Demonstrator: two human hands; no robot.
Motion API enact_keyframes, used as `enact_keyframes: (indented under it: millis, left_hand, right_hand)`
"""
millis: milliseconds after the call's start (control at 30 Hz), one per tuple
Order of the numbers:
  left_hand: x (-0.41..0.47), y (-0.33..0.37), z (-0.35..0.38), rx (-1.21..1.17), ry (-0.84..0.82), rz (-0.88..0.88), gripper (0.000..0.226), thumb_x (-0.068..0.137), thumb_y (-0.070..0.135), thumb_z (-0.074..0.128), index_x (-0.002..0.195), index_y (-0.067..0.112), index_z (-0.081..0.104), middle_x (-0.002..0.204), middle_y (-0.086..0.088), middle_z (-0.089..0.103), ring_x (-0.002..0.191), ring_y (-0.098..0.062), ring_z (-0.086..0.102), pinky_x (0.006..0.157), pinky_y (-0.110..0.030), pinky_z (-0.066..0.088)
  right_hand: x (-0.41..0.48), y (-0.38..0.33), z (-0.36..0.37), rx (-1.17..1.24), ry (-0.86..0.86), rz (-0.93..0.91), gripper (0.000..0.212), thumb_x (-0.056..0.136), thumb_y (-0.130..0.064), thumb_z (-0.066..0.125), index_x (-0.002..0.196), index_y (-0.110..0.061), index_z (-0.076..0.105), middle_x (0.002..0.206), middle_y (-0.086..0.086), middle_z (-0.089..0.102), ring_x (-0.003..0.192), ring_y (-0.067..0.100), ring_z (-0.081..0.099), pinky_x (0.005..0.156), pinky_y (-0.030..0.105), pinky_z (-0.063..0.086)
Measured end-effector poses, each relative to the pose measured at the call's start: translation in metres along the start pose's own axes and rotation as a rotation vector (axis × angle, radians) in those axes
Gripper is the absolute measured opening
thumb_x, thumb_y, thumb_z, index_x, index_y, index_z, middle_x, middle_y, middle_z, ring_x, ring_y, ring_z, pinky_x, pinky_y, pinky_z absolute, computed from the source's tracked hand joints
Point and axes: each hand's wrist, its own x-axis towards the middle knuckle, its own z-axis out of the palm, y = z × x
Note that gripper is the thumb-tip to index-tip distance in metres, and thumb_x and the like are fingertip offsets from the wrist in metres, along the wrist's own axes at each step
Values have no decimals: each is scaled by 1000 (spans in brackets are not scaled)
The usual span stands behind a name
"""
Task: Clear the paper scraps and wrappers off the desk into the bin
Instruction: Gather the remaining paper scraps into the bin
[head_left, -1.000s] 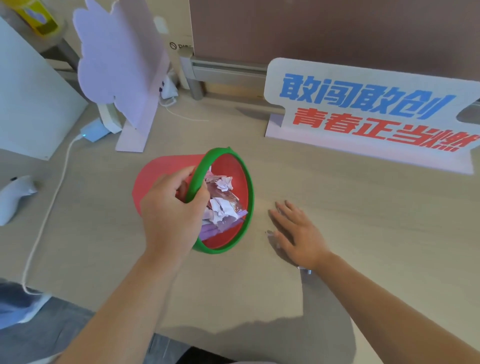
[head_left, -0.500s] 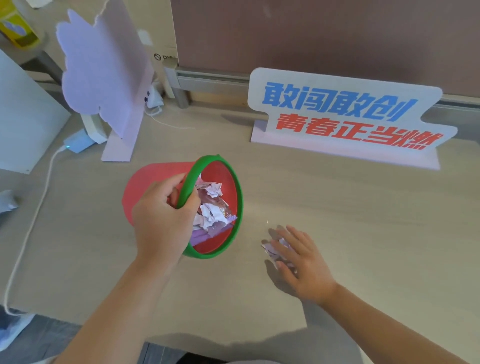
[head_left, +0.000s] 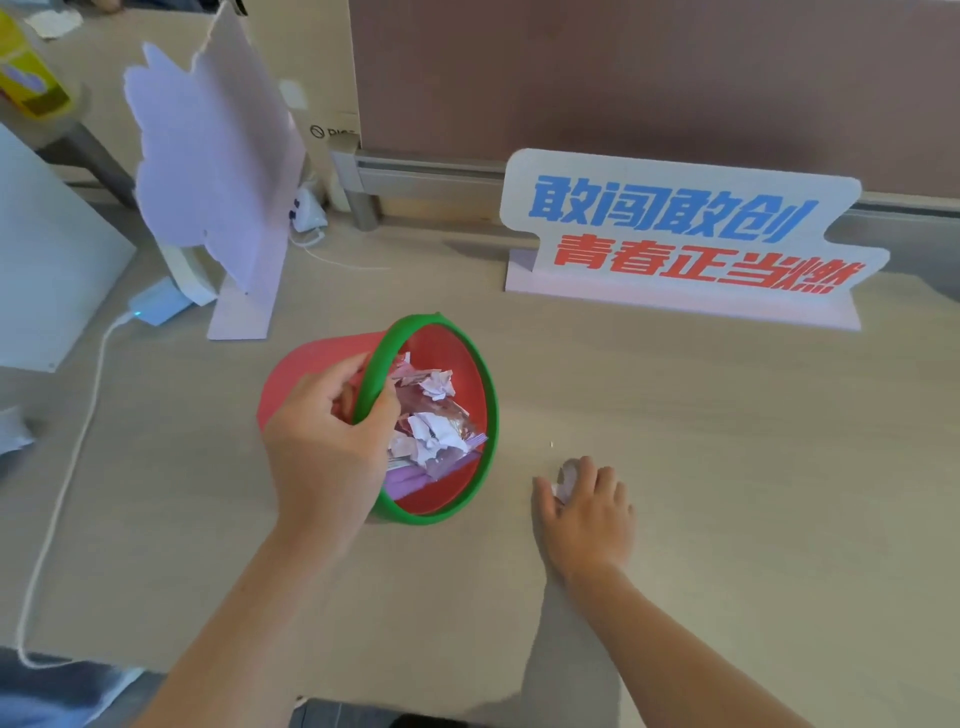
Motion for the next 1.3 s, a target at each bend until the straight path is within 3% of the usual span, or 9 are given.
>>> enact_keyframes:
  millis: [200,333,600,700,833,1000,1100,1233,1300]
  left_hand:
    - [9,-8,-8,-7,-10,-14,24,78,16,67,98,28,72,79,-9,70,72,-31,62,70,-48,52]
    - [7,-9,-7,5,0,-12,24,76,16,67,98,27,73,72,-11,66,68,-32,59,66,-48,51]
    - [5,-1,-9,-7,11,-18,20,77,18,68,85,37,70,72,-8,68,70,-29,61,68,-43,53]
    - [0,6,-8,-29,-8,-74,20,75,24,66,82,43,67,73,-8,69,72,-26,63,70,-41,54]
    - [-6,15,-5,-5,-6,-135,24,77,17,69,97,29,75,76,-1,70,75,-22,64,70,-29,52]
    - [-13,23,-2,2,-30,-101,21,76,18,71,95,25,75,71,4,69,72,-22,64,68,-34,52]
    - [-16,23,-1,-13,-33,-145,21,76,20,72,96,25,75,74,3,70,73,-20,64,68,-29,50]
    - [-19,23,-4,0,-49,-140,18,76,21,71,92,29,75,70,7,68,70,-13,62,65,-28,49]
    - [-18,22,-7,-7,-45,-129,18,76,19,71,90,29,75,66,11,66,67,-4,61,64,-21,48]
  right_hand:
    - [18,7,-1,32,84,-229,22,87,-26,45,81,-7,55,74,17,61,59,38,60,46,34,39]
    - [21,5,-7,-40,24,-377,13,75,-13,39,73,-9,52,58,13,58,43,35,56,43,28,32]
    - [38,10,-12,-241,-294,-371,19,82,-4,41,100,-10,44,96,10,64,84,34,63,60,30,32]
    - [45,8,-26,125,-273,-106,5,89,-9,40,86,-13,41,86,15,62,76,35,59,58,32,35]
    - [47,-17,-81,654,-126,192,19,94,-17,39,86,-7,52,68,7,50,62,26,46,52,31,33]
    - [27,-83,-142,822,-74,-120,28,95,-23,40,68,-23,41,60,-5,39,56,11,37,57,32,32]
    - [11,-116,-152,705,-192,-325,28,95,-25,43,68,-27,41,63,-10,47,61,8,45,61,32,35]
    - [-2,-136,-142,509,-288,-478,17,93,-26,50,85,-12,56,77,8,62,72,24,52,65,33,40]
    - [-4,-140,-137,443,-277,-534,25,92,-28,50,75,-10,55,75,12,59,71,25,49,67,35,39]
